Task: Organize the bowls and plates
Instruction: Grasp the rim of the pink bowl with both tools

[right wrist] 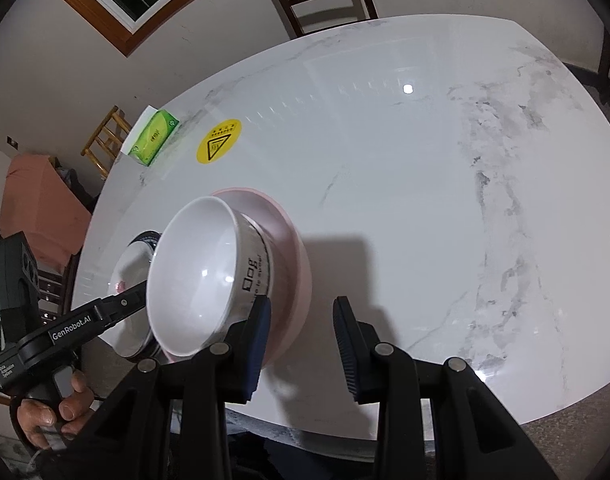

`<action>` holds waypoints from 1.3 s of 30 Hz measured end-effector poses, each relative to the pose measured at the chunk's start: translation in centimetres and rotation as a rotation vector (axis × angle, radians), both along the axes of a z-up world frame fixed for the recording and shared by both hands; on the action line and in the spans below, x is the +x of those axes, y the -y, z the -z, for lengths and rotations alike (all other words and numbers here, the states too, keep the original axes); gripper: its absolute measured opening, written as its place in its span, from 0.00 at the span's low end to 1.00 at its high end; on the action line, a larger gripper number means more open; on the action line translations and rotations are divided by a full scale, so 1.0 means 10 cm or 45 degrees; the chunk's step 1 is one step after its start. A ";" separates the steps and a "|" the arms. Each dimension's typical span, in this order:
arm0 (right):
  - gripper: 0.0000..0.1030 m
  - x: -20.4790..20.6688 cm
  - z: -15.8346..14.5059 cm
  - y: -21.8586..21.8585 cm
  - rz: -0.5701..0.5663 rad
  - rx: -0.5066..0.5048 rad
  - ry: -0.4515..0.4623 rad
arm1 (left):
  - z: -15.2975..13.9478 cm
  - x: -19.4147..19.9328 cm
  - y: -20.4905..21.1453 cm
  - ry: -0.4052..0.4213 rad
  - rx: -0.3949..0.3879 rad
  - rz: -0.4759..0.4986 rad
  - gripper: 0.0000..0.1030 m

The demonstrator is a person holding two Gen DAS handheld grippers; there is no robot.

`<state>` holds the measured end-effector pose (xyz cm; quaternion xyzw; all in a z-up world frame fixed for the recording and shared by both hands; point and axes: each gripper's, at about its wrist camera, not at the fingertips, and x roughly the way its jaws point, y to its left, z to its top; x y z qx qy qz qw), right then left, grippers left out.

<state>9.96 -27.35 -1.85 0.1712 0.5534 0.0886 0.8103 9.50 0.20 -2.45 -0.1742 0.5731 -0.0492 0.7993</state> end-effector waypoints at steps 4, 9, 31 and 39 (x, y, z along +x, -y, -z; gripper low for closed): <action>0.32 0.03 0.06 -0.02 -0.004 -0.015 -0.020 | 0.07 0.02 0.04 -0.020 0.001 0.008 0.33; 0.32 0.08 0.13 -0.08 -0.017 -0.051 -0.040 | 0.11 0.04 0.05 -0.026 -0.006 0.010 0.32; 0.32 0.32 0.30 -0.26 -0.023 -0.191 -0.087 | 0.23 0.04 0.13 -0.031 0.018 0.034 0.38; 0.32 0.27 0.31 -0.21 -0.003 -0.167 -0.076 | 0.21 0.01 0.16 -0.005 0.046 0.046 0.38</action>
